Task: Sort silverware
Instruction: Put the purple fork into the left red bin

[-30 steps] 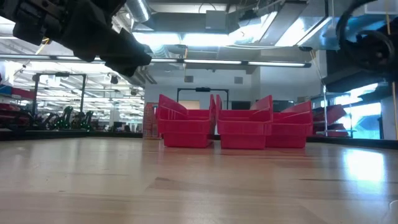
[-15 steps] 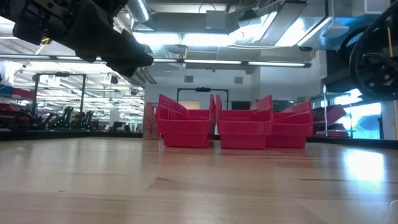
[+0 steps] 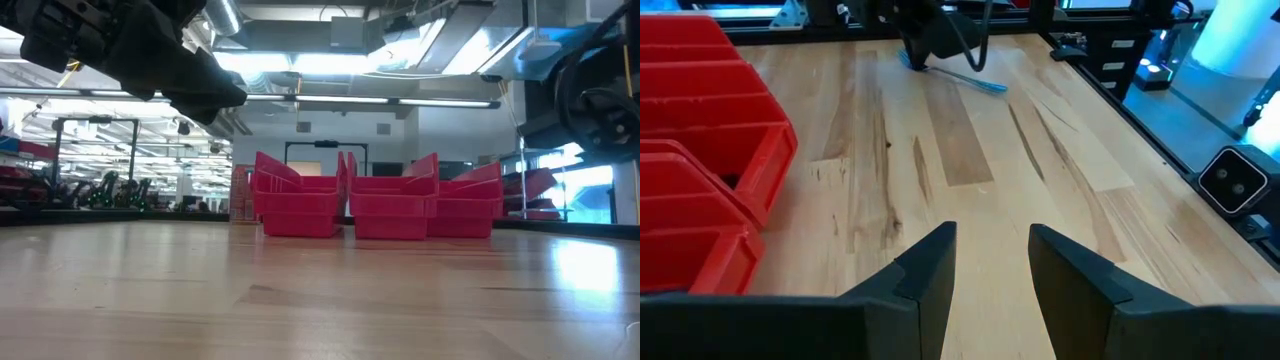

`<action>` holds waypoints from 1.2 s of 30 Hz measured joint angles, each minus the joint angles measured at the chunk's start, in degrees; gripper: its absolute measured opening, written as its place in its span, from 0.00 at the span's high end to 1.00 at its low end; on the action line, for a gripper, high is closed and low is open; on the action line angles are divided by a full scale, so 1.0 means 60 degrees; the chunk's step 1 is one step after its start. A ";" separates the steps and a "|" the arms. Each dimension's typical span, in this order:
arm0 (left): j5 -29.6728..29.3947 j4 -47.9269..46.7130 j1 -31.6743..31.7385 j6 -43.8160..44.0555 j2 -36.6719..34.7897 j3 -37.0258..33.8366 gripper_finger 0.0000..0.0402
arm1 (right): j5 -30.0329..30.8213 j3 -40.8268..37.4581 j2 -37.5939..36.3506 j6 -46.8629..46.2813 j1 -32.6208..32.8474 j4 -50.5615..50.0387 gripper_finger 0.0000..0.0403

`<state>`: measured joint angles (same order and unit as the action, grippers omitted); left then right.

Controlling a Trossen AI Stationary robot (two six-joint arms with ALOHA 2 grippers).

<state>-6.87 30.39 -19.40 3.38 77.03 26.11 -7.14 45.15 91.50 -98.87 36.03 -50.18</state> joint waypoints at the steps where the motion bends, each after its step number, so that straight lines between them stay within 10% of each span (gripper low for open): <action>1: -0.0002 0.0000 -0.0004 0.0000 0.0000 0.0000 0.71 | 0.0000 0.0035 0.0002 -0.0106 0.0000 0.0113 1.00; 25: -0.0004 0.0000 0.0000 0.0018 0.0000 0.0000 0.71 | 0.4940 0.0227 0.0044 -0.1633 -0.0011 0.4659 1.00; 32: 0.0117 0.0020 -0.0022 0.3442 0.0000 0.0011 0.71 | 0.4577 0.1447 0.0044 0.0782 -0.0007 0.2986 1.00; 36: -0.0040 0.0018 -0.0335 0.2867 0.0171 0.0222 0.71 | 0.3743 0.2075 -0.0063 0.2505 -0.0007 0.1796 1.00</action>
<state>-7.11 30.50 -21.41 20.58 78.06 27.44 15.32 57.60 91.13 -83.84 35.99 -39.40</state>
